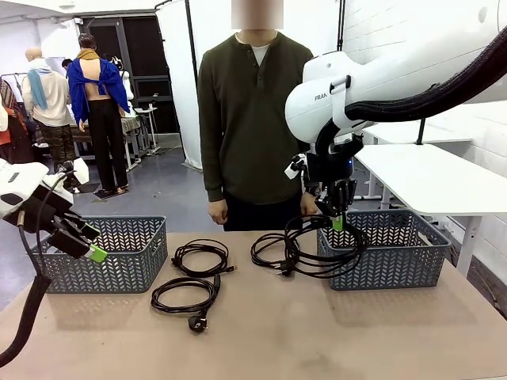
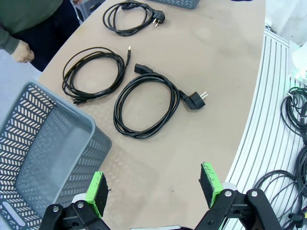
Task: Organize the cables according to human instructions.
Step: Pick up a bundle of cables and place it in the basket indicated by the human.
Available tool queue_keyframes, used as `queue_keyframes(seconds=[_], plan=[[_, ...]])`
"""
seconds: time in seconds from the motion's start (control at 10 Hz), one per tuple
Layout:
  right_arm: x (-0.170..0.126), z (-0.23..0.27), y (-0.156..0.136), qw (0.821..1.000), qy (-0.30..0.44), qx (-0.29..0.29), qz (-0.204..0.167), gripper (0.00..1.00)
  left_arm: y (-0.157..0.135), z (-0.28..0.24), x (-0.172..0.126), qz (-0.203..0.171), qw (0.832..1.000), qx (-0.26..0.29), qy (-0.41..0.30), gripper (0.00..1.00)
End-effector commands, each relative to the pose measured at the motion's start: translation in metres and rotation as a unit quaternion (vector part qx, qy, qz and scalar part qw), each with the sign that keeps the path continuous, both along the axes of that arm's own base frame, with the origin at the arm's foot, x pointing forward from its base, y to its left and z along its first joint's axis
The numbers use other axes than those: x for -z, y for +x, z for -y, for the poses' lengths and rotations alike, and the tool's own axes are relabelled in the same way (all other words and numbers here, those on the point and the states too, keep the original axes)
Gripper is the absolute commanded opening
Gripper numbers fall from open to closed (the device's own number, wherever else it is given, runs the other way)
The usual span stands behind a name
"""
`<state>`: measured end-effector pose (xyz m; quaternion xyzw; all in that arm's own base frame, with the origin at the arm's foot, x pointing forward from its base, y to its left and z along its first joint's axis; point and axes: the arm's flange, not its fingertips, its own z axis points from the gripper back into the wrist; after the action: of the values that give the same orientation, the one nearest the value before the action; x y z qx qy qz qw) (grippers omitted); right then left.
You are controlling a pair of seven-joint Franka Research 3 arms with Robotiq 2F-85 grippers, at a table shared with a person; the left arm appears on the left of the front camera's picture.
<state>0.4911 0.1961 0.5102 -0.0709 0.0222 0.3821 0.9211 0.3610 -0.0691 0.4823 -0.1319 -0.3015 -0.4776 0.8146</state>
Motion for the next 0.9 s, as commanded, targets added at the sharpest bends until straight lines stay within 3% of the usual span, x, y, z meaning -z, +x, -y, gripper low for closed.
queue_keyframes(seconds=[0.0,0.2,0.4,0.8], plan=[[0.0,0.001,-0.002,1.0,0.0,0.006,0.003,0.0,0.002,-0.002,0.002,0.001,1.0,0.01,-0.008,1.0],[0.0,0.0,0.0,1.0,0.0,0.0,0.0,0.0,0.002,-0.002,0.002,0.001,1.0,0.01,-0.008,1.0],[-0.015,0.028,0.014,1.0,0.009,0.005,0.027,0.0,0.002,-0.002,0.002,0.001,1.0,0.01,-0.008,1.0],[-0.025,0.084,0.038,0.995,-0.028,-0.089,0.04,0.0,0.002,-0.002,0.002,0.001,1.0,0.01,-0.008,1.0]])
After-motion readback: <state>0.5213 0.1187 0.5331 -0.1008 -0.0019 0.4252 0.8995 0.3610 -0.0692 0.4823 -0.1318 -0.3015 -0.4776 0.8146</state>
